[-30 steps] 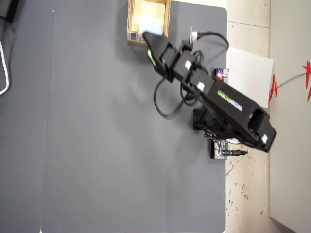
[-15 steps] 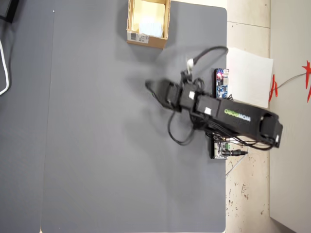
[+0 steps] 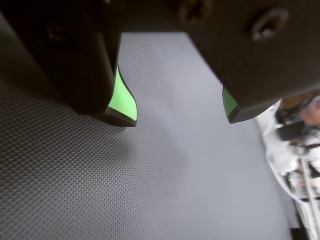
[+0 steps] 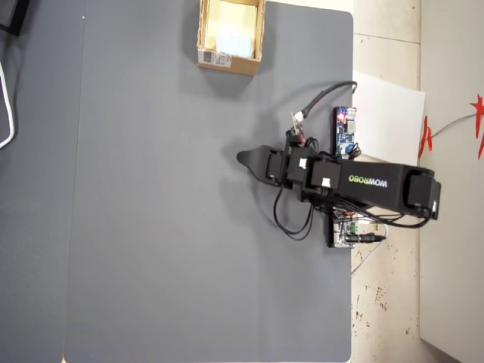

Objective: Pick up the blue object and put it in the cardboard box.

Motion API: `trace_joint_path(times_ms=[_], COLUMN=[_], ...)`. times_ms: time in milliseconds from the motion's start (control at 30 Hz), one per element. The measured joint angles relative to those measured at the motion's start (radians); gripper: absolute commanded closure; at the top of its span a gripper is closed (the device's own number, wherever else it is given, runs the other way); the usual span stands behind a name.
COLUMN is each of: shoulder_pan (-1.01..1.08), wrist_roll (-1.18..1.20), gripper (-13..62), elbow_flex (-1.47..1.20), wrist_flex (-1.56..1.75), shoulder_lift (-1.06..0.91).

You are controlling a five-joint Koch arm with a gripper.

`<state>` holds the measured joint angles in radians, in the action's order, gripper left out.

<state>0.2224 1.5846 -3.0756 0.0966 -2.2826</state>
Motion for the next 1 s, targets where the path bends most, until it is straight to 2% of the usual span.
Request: trace_joint_path(times_ms=[1000], shoulder_pan=[0.008], wrist_roll=[0.012], gripper=[15.4], elbow_flex=[-0.006], wrist_flex=[-0.032], shoulder_lift=[0.000])
